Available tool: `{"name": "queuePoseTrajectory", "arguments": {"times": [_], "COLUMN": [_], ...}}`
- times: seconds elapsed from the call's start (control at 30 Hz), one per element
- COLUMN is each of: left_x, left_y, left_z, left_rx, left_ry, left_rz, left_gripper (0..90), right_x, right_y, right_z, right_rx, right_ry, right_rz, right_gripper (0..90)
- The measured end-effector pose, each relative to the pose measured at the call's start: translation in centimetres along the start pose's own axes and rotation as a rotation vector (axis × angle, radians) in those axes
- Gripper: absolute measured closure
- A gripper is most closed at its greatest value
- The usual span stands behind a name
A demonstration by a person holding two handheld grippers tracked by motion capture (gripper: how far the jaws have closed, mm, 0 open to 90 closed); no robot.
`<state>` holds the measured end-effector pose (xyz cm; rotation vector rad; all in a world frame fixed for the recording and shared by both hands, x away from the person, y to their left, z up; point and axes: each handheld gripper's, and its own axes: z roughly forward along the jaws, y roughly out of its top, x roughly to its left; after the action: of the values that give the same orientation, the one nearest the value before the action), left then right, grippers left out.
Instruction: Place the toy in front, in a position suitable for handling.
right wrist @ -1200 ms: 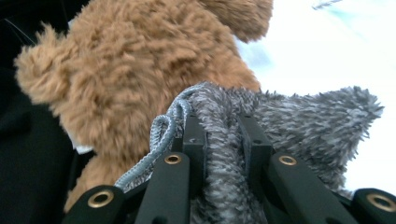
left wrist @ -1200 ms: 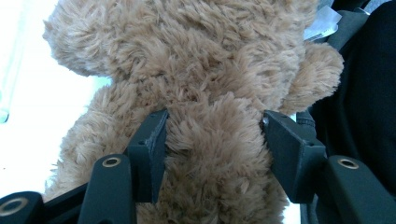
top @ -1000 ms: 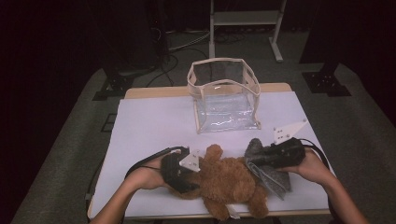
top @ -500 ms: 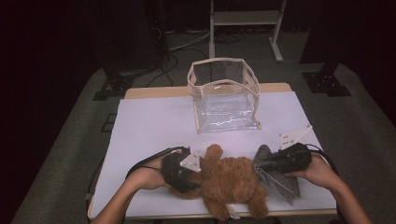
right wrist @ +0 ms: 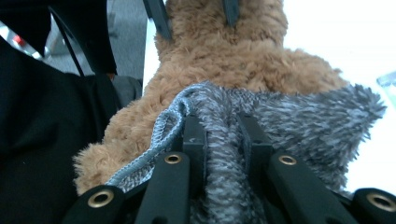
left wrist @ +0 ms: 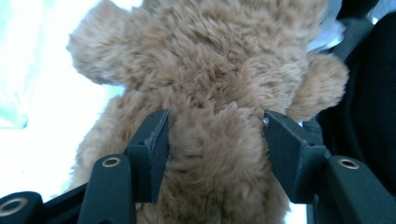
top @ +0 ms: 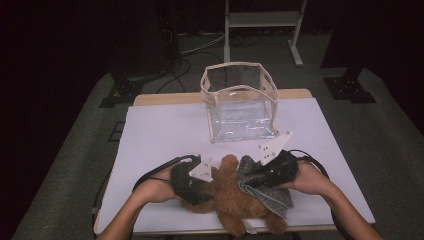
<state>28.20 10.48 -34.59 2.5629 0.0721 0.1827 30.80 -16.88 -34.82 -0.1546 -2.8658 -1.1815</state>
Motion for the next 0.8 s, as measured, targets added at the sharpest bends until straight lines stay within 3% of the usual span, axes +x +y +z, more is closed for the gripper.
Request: {"name": "queuePoseTrajectory", "arguments": {"times": [0.23, 0.4, 0.5, 0.57, 0.67, 0.73, 0.8], "left_x": [0.8, 1.1, 1.2, 1.1, 1.1, 1.0, 1.0], "left_y": [-2.1, -4.0, -4.3, -4.2, -4.0, -3.7, -3.2], "left_z": [-1.9, -1.8, -1.5, -0.9, -0.4, -0.3, -0.1], "left_rx": [0.027, 0.012, -0.008, -0.010, -0.016, -0.012, -0.010], "left_ry": [0.053, 0.022, -0.002, -0.011, -0.020, -0.018, -0.020], "left_rz": [-0.059, -0.119, -0.125, -0.124, -0.115, -0.107, -0.101], "left_gripper": [38.1, 41.6, 44.4, 45.9, 46.5, 46.9, 47.0], "right_x": [0.0, -0.1, -0.1, -0.1, 0.7, 1.4, 2.1], "right_y": [-2.6, -3.5, -3.7, -3.3, -1.5, 0.1, 1.6], "right_z": [-0.4, -0.7, -0.9, -1.2, -2.0, -1.8, -0.8], "right_rx": [-0.032, -0.042, -0.033, -0.011, -0.040, -0.077, -0.052], "right_ry": [-0.005, -0.008, -0.011, -0.037, -0.067, -0.040, -0.020], "right_rz": [0.069, 0.088, 0.100, 0.075, 0.026, -0.010, -0.046], "right_gripper": [76.1, 76.1, 76.1, 76.1, 76.2, 76.2, 76.2]}}
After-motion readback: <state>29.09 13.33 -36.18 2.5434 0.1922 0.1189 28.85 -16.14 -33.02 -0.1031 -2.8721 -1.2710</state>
